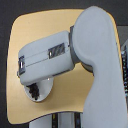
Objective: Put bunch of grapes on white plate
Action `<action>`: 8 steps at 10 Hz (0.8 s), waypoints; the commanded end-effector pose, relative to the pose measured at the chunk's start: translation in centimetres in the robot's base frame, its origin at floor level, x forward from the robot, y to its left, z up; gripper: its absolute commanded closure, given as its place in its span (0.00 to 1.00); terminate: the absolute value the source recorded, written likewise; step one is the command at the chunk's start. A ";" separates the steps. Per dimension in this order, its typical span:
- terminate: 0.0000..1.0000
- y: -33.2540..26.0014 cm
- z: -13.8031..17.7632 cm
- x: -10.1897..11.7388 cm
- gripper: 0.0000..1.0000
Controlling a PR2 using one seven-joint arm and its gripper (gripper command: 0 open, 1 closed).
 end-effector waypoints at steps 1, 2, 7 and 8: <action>0.00 -0.8 1.0 0.7 0.00; 0.00 -0.8 1.2 0.7 0.00; 0.00 0.8 7.4 2.3 0.00; 0.00 0.8 9.3 2.6 0.00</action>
